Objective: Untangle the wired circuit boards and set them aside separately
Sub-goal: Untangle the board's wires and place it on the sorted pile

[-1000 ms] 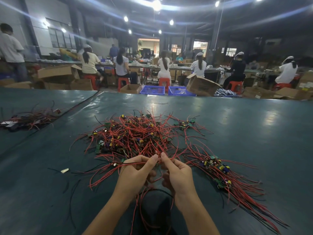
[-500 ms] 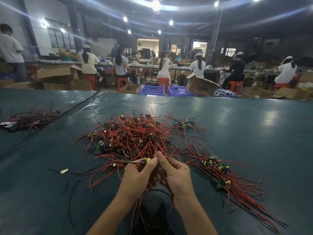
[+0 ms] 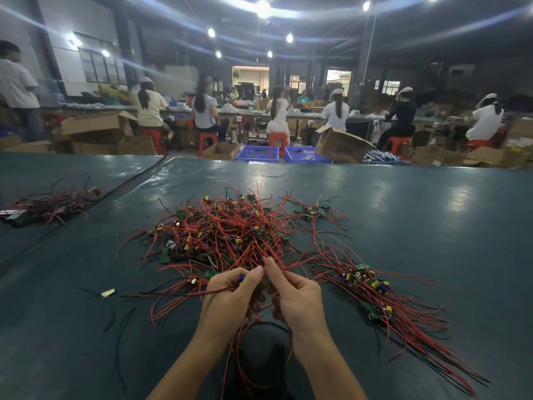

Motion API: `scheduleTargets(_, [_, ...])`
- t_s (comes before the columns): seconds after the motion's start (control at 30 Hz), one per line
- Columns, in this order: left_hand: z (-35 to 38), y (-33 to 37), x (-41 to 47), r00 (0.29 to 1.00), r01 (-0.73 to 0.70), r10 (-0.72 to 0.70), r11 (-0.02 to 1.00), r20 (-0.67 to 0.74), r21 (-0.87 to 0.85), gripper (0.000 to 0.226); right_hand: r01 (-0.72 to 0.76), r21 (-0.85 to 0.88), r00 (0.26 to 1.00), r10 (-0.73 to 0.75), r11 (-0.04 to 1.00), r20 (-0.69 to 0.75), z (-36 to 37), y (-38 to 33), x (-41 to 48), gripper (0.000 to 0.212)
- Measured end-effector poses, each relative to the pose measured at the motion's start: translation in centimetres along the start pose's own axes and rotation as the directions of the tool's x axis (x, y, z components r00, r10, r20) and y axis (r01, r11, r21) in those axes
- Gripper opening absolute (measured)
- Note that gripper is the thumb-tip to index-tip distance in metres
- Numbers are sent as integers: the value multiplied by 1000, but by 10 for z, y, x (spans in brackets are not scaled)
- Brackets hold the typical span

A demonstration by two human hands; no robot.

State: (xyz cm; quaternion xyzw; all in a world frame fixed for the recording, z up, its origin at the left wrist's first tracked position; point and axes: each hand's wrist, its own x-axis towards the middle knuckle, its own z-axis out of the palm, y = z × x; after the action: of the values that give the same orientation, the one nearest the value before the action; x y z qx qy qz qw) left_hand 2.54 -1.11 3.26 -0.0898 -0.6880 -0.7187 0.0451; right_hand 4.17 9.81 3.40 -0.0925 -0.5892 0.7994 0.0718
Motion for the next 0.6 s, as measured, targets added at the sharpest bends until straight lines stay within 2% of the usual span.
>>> scheduleTargets(0.17, [0, -3, 0, 999, -16, 15, 1000, -31, -6, 25, 62, -115, 997, -67, 991, -41, 4, 3, -4, 36])
scheduleTargets(0.27, [0, -4, 0, 998, -34, 33, 999, -45, -20, 24, 79, -105, 996, -82, 991, -23, 6, 4, -4, 27])
scheduleTargets(0.4, [0, -5, 2, 998, -39, 36, 997, -42, -69, 23, -60, 13, 998, 60, 998, -2, 8, 5, -3, 17])
scheduleTargets(0.53, [1, -5, 1, 1000, -30, 29, 995, -8, -95, 24, -215, 169, 977, 211, 962, 41, 4, 3, 0, 8])
scheduleTargets(0.6, [1, -3, 0, 1000, -18, 19, 994, 13, -105, 26, -267, 211, 963, 257, 940, 75, 4, 2, 0, 19])
